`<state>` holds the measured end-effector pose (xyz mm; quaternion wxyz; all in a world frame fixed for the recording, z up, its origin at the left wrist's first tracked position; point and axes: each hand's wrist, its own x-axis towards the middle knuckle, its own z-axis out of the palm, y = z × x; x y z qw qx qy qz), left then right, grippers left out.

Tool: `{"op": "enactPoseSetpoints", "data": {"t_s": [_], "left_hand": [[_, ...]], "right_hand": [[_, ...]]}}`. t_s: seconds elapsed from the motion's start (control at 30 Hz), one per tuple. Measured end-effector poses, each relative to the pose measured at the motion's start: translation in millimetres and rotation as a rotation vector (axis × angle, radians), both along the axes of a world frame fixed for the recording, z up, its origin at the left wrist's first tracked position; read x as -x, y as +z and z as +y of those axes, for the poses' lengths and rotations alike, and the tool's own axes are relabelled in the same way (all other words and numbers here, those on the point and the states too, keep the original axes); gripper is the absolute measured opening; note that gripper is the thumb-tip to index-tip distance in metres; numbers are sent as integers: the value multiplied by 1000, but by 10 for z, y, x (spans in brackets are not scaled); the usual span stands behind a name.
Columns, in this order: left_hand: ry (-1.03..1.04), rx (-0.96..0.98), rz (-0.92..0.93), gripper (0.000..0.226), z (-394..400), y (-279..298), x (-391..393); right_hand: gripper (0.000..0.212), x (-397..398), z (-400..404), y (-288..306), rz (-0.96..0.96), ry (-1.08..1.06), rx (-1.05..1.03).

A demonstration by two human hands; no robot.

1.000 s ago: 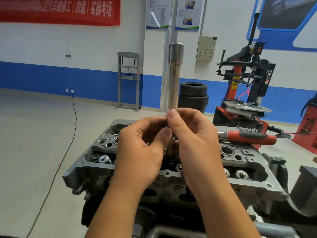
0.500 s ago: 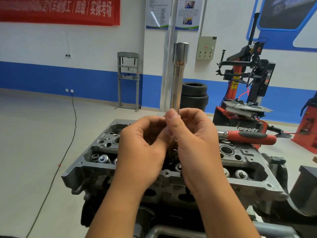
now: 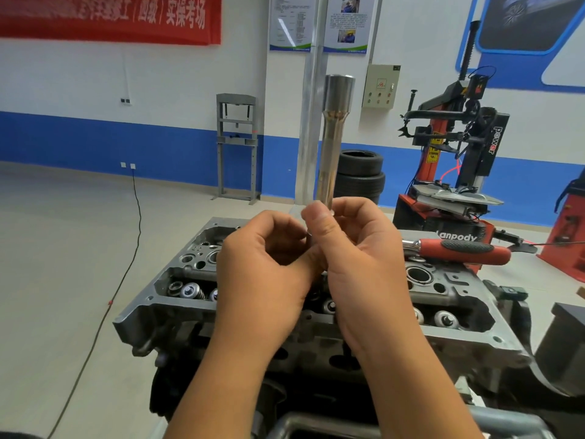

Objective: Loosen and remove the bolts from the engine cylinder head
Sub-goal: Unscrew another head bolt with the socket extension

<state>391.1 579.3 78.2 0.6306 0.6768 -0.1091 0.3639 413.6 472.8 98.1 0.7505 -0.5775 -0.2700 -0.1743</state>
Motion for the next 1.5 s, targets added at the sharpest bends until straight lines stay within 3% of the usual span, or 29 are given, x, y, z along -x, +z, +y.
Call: {"op": "enactPoseSetpoints", "data": {"t_s": [0.2, 0.4, 0.5, 0.6, 0.83, 1.03, 1.1, 1.3, 1.4, 1.5], "left_hand": [[-154, -47, 53, 42, 29, 47, 44], [42, -76, 34, 32, -5, 22, 35], [-32, -111, 41, 31, 8, 33, 37], [-130, -126, 53, 39, -2, 55, 47], [70, -66, 22, 28, -72, 34, 50], [-102, -77, -14, 38, -38, 66, 85], [-69, -59, -6, 39, -43, 63, 73], [84, -66, -13, 34, -68, 17, 51], [-10, -55, -13, 32, -21, 23, 60], [-110, -55, 10, 30, 20, 41, 62]], "right_hand": [[27, -5, -3, 12, 32, -9, 22], [23, 11, -4, 1, 19, -11, 11], [15, 7, 0, -13, 10, -7, 21], [23, -2, -9, -1, 20, 6, 32], [19, 12, -7, -6, 23, 13, -2], [17, 5, -17, -4, 36, 11, -7], [25, 8, -16, 14, 44, 21, -5], [18, 24, -15, 0, 30, -15, -5], [8, 23, -22, 6, 42, -6, 17], [19, 21, -31, 20, 42, 3, 50]]}}
